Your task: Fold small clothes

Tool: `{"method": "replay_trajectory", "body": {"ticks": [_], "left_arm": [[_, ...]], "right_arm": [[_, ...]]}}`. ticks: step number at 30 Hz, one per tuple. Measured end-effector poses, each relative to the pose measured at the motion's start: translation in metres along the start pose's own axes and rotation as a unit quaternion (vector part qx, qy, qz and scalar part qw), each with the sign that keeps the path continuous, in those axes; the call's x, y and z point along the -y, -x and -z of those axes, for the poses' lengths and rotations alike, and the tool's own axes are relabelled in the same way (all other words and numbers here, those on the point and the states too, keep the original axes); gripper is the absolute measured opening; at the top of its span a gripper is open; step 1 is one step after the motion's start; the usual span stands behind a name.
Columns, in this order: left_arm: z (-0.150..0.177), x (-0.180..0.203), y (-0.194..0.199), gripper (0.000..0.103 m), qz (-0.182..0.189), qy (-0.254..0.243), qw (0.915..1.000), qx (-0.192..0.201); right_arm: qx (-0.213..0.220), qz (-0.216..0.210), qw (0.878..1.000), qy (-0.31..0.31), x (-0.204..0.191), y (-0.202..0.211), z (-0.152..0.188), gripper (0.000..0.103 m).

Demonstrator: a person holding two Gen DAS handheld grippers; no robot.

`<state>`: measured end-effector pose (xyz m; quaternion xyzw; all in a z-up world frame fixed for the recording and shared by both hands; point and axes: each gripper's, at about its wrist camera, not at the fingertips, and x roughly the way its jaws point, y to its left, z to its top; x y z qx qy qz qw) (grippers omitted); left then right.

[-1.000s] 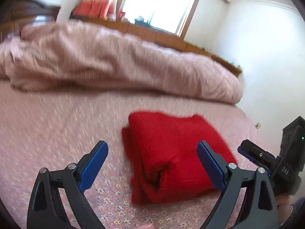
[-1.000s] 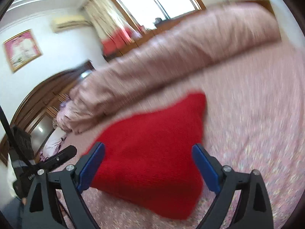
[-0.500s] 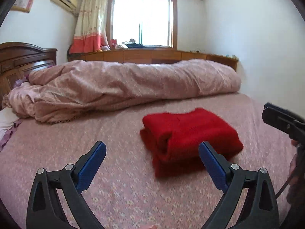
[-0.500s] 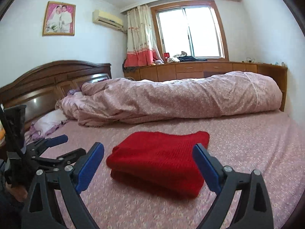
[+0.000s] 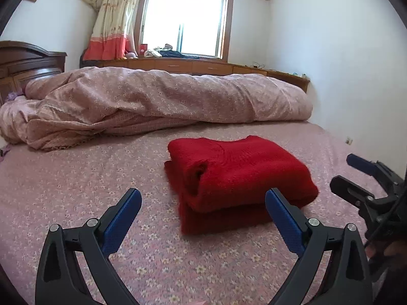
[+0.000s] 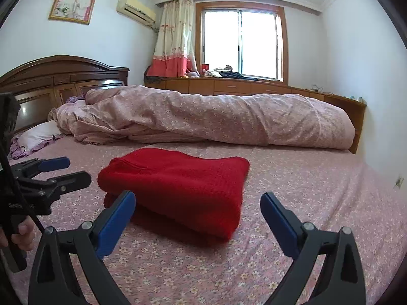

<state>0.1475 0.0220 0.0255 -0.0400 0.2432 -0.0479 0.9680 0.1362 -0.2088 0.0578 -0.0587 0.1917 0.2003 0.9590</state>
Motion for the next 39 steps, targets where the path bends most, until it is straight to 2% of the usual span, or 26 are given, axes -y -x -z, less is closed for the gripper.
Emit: {"method": "replay_trajectory", "body": {"ticks": [5, 12, 19, 39], "left_arm": [[0.012, 0.0, -0.015, 0.095, -0.002, -0.002, 0.9998, -0.02], [0.024, 0.009, -0.021, 0.095, -0.007, -0.013, 0.9998, -0.011], [0.028, 0.005, -0.02, 0.095, 0.001, -0.002, 0.9999, -0.011], [0.029, 0.008, -0.022, 0.095, 0.001, -0.006, 0.9998, -0.018]], "right_arm": [[-0.004, -0.004, 1.0, 0.012, 0.002, -0.009, 0.008, 0.1], [-0.035, -0.009, 0.999, -0.003, 0.006, -0.027, 0.031, 0.101], [-0.033, -0.015, 0.999, -0.025, 0.017, -0.028, 0.032, 0.103], [-0.04, -0.015, 0.999, -0.014, 0.011, -0.031, 0.032, 0.103]]}}
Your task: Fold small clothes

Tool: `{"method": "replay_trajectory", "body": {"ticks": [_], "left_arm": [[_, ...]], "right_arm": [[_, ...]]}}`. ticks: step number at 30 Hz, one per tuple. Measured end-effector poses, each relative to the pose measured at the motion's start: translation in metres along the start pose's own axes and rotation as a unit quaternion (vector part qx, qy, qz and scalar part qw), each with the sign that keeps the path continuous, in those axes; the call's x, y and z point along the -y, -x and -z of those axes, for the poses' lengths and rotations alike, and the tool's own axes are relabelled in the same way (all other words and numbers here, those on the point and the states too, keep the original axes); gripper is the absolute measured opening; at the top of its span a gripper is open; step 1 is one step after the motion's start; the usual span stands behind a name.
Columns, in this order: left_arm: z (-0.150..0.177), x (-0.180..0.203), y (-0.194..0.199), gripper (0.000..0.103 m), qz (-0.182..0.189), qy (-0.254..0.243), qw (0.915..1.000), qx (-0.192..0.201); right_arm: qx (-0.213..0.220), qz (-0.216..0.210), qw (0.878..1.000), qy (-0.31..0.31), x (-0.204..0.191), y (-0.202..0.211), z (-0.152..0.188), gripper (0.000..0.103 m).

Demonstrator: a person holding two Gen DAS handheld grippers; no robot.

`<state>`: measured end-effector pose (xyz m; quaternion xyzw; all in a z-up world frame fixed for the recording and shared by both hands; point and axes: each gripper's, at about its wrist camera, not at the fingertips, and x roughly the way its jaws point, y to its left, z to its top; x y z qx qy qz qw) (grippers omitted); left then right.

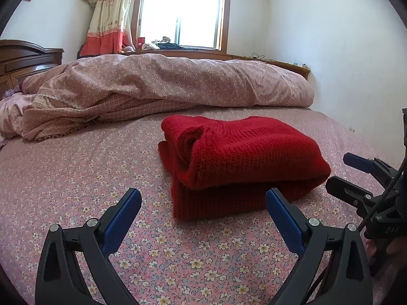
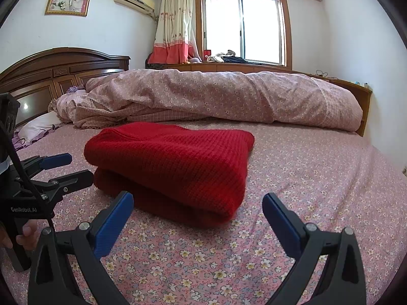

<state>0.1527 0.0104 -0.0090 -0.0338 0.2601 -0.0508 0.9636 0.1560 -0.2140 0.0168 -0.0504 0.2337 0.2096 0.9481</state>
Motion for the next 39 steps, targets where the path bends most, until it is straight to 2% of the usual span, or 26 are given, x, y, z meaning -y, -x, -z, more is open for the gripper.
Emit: {"method": "replay_trajectory", "body": {"ticks": [39], "left_arm": [[-0.001, 0.006, 0.001, 0.095, 0.001, -0.017, 0.9999, -0.002]], "right_arm": [[-0.015, 0.002, 1.0, 0.017, -0.01, -0.005, 0.0, 0.103]]}}
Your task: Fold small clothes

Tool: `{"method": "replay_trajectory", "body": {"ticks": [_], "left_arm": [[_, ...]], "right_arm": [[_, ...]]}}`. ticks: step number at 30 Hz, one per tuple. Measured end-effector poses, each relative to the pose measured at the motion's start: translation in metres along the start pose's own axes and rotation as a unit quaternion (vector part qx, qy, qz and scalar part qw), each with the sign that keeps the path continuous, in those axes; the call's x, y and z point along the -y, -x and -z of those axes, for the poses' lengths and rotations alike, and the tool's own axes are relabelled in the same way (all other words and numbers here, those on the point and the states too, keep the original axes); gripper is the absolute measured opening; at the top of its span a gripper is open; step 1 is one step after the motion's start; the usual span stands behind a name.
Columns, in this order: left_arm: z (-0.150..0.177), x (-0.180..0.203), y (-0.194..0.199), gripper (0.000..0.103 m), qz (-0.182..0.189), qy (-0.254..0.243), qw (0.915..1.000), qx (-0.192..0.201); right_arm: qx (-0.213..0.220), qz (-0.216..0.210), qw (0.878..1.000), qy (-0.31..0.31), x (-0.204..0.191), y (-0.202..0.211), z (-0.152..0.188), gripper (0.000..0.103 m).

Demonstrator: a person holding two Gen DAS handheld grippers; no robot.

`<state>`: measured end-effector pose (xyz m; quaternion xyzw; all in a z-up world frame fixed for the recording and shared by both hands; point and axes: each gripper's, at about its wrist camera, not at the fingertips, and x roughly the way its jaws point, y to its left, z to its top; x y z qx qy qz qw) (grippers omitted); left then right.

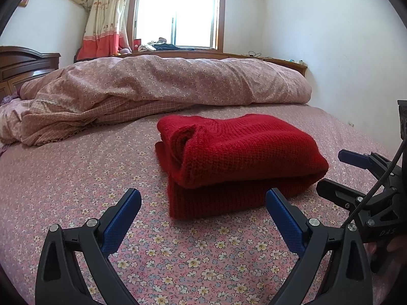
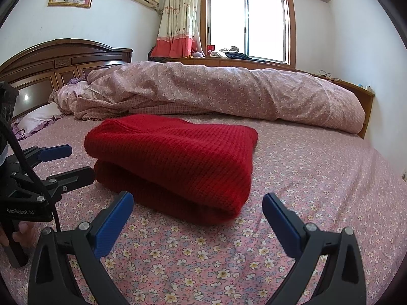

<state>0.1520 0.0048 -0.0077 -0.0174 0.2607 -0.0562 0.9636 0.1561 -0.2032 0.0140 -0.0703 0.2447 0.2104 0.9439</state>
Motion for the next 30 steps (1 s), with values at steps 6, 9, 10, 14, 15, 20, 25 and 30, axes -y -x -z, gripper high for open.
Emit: {"method": "replay_trajectory", "body": {"ticks": [6, 9, 10, 14, 15, 20, 25, 30], "left_arm": [[0.0001, 0.0001, 0.0001, 0.095, 0.0, 0.0, 1.0, 0.0], [0.0001, 0.0001, 0.0, 0.095, 0.0, 0.0, 1.0, 0.0], [0.0002, 0.0003, 0.0002, 0.095, 0.0, 0.0, 1.0, 0.0], [0.0002, 0.0001, -0.0002, 0.095, 0.0, 0.0, 1.0, -0.003], [0.0007, 0.0002, -0.0004, 0.095, 0.0, 0.0, 1.0, -0.004], [0.0011, -0.0004, -0.001, 0.095, 0.001, 0.0, 1.0, -0.004], [0.0013, -0.002, -0.0019, 0.095, 0.002, 0.002, 1.0, -0.005], [0.0014, -0.0019, -0.0017, 0.095, 0.002, 0.001, 1.0, -0.005]], "right_arm": [[-0.001, 0.0, 1.0, 0.0, 0.0, -0.0001, 0.0001, 0.103], [0.0, 0.0, 1.0, 0.0, 0.0002, 0.0001, -0.0001, 0.103], [0.0, 0.0, 1.0, 0.0, 0.0, 0.0001, 0.0, 0.103], [-0.001, 0.001, 1.0, 0.0, 0.0, 0.0, -0.0002, 0.103], [-0.002, 0.001, 1.0, 0.0, -0.0001, -0.0001, -0.0001, 0.103], [-0.002, 0.0, 1.0, 0.001, 0.0007, -0.001, 0.0009, 0.103], [-0.002, 0.0, 1.0, 0.001, 0.0004, -0.0007, 0.0008, 0.103], [-0.002, 0.0, 1.0, 0.001, 0.0002, -0.0005, 0.001, 0.103]]}}
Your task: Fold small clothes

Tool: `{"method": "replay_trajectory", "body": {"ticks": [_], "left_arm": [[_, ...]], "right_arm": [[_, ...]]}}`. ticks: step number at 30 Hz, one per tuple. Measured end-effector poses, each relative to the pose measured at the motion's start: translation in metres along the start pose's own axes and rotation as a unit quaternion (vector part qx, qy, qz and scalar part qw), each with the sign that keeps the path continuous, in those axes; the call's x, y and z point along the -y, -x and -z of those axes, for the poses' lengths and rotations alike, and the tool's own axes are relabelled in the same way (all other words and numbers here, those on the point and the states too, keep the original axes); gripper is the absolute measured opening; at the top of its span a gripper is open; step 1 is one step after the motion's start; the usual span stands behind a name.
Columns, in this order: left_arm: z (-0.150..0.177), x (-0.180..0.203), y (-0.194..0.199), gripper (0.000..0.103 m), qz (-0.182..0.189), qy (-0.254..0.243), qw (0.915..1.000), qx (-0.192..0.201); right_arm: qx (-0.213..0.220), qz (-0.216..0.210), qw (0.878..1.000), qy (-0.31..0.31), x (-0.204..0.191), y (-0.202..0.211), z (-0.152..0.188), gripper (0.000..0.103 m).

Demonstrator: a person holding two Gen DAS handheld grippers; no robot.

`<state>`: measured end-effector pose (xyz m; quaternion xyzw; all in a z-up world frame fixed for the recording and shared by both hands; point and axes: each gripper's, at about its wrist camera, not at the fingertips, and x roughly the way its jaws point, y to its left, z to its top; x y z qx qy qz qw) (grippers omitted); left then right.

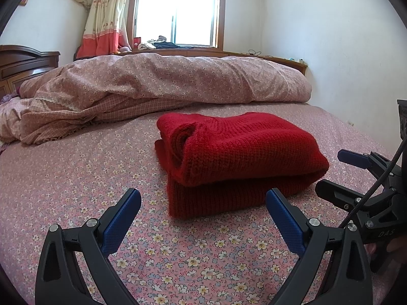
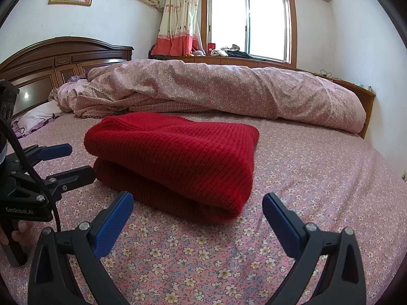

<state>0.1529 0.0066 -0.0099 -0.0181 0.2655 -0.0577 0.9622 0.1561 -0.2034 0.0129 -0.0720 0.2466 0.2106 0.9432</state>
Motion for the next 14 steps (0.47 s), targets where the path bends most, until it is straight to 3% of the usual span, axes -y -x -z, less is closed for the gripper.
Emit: {"method": "replay_trajectory", "body": {"ticks": [14], "left_arm": [[-0.0006, 0.0029, 0.0019, 0.095, 0.001, -0.004, 1.0, 0.004]], "right_arm": [[-0.003, 0.0, 1.0, 0.001, 0.0004, -0.0019, 0.0021, 0.103]]}}
